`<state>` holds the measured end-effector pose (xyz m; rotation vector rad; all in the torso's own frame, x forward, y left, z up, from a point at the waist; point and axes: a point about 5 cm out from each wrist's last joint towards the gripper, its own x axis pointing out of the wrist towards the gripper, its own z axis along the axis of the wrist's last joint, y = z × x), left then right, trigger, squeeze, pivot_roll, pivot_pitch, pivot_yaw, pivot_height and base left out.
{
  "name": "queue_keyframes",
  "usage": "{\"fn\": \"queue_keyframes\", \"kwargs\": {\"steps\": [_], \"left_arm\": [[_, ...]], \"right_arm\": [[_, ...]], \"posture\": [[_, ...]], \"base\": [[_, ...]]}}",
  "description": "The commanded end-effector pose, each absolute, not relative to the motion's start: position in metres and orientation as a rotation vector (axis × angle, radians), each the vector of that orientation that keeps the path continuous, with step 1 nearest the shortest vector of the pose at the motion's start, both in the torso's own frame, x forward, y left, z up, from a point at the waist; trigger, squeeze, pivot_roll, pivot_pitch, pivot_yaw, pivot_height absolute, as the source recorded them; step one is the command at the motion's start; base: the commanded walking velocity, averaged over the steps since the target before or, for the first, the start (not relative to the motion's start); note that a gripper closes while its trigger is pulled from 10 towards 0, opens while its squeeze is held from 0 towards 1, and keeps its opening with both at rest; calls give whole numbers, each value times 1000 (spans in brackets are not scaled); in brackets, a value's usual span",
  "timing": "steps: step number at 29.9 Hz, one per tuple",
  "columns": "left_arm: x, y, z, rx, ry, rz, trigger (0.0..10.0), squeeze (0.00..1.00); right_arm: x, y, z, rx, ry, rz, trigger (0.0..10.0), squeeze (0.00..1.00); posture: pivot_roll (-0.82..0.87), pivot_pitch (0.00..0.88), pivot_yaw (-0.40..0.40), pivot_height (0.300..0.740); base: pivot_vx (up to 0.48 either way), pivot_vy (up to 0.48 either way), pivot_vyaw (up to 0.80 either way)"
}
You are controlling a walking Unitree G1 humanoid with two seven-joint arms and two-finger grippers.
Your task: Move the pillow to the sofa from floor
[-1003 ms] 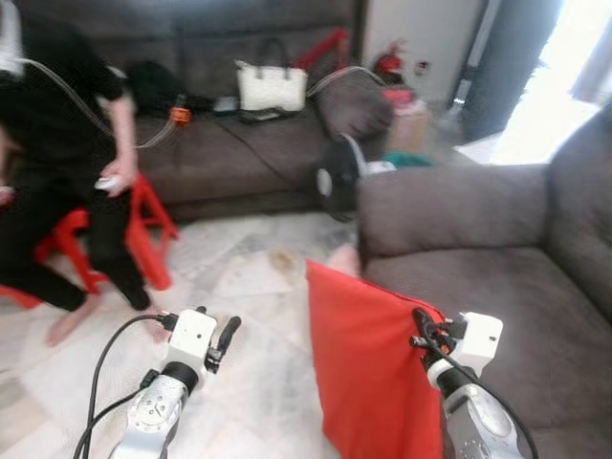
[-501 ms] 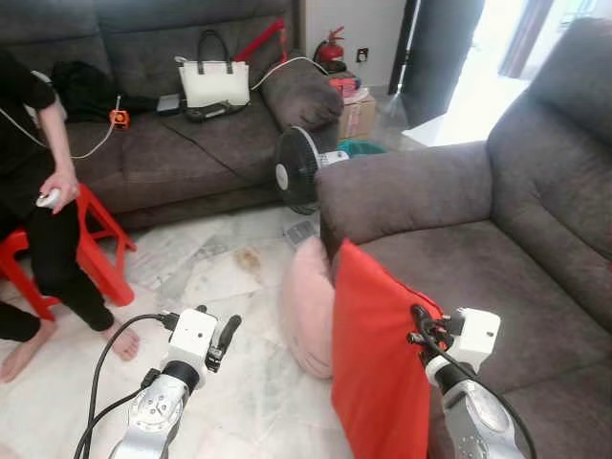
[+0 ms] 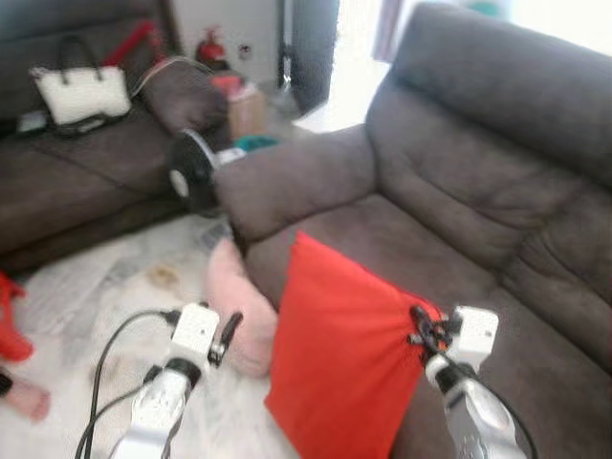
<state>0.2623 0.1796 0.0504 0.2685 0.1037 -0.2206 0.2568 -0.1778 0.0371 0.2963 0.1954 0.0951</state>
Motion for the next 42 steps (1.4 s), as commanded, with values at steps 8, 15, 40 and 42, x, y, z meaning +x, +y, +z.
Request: {"fn": "queue_keyframes", "kwargs": {"steps": [8,15,40,42], "left_arm": [[262,176,49,272,112,-234,10000,0],[262,176,49,270,112,-233,10000,0],[262,176,50,276,104,-237,10000,0],[262,176,50,276,104,-237,10000,0]], "right_arm": [[264,-195,61,254,62,54,10000,0],[264,-196,61,252,64,52,10000,0],[264,-197,60,250,68,49,10000,0],[264,-197,60,249,68,49,10000,0]], "posture": [[108,0,-30,740],[110,0,-31,740],[114,0,-33,740],[114,0,-32,740]], "base": [[0,0,-788],[0,0,-788],[0,0,-788],[0,0,-784]]}}
